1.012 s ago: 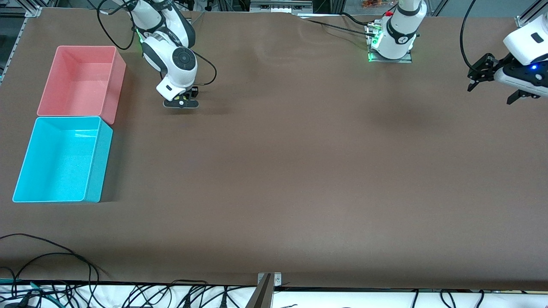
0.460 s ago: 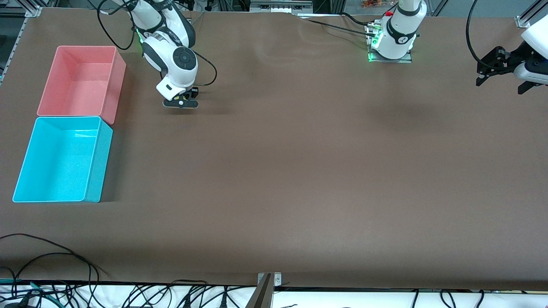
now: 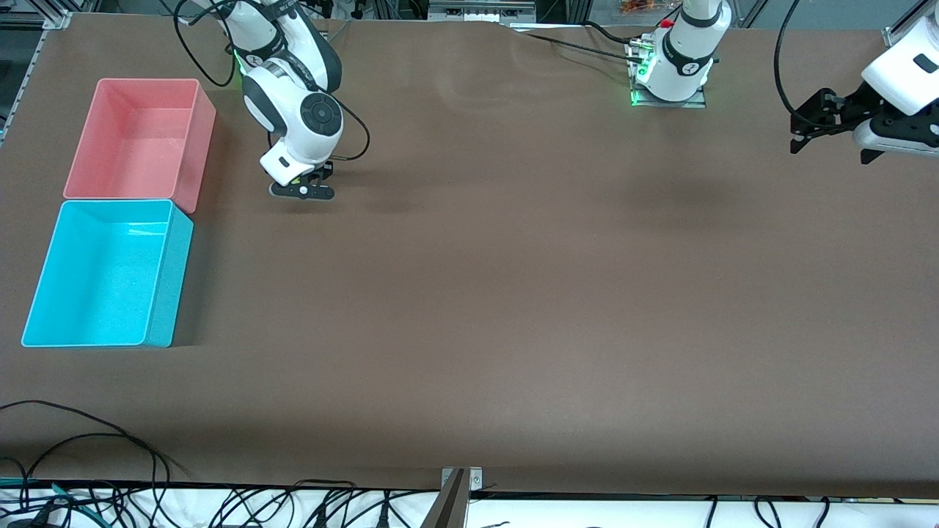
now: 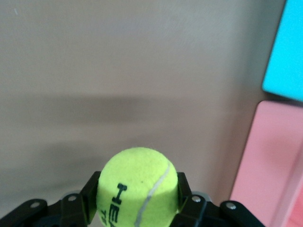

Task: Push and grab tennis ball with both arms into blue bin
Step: 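Carry the ball with the right gripper over the blue bin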

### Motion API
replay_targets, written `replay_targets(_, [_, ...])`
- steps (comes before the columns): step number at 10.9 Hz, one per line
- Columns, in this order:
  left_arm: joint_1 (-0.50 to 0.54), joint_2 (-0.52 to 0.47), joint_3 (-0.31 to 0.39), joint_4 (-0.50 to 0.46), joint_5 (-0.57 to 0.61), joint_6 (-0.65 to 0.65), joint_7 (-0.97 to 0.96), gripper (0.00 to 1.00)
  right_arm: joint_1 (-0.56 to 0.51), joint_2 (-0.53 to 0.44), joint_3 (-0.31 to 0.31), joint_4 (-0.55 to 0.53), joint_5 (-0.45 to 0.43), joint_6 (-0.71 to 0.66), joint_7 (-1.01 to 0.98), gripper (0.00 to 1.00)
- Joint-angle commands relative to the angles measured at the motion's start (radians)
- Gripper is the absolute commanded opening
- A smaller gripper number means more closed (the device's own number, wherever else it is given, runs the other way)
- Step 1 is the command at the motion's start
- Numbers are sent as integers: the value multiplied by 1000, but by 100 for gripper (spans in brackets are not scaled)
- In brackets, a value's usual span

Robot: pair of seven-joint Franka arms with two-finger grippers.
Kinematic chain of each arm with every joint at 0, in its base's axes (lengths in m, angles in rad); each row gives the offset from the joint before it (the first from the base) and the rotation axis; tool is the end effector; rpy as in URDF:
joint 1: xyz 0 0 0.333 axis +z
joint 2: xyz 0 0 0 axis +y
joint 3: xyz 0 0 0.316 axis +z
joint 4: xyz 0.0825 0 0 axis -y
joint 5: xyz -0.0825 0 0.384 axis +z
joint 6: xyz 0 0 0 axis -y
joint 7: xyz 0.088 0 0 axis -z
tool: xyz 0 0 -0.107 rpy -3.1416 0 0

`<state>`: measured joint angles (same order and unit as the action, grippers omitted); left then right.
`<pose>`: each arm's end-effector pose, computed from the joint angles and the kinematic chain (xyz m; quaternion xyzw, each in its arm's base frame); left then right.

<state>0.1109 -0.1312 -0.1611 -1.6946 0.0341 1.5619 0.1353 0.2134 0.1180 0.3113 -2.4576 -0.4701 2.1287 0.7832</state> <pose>0.5114 -0.0277 0.6345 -0.9954 0.0918 0.0028 0.0274 0.3828 0.2018 0.2270 0.9654 0.0423 -0.0764 0.2456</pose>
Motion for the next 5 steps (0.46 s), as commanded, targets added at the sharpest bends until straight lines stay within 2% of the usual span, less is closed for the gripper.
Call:
replay_targets(1, [-51, 18, 34, 39, -2, -29, -29, 100, 6, 28, 3, 185, 89, -191, -97, 35])
replay_targets(3, [-85, 16, 93, 44, -11, -29, -28, 100, 9, 92, 3, 354, 142, -345, -156, 35])
replay_targets(4, [-118, 21, 129, 80, -11, -29, -29, 100, 8, 118, 2, 444, 166, -427, -192, 35])
replay_targets(5, [-112, 27, 129, 88, -11, -29, -28, 100, 0, 124, 2, 507, 179, -482, -231, 35])
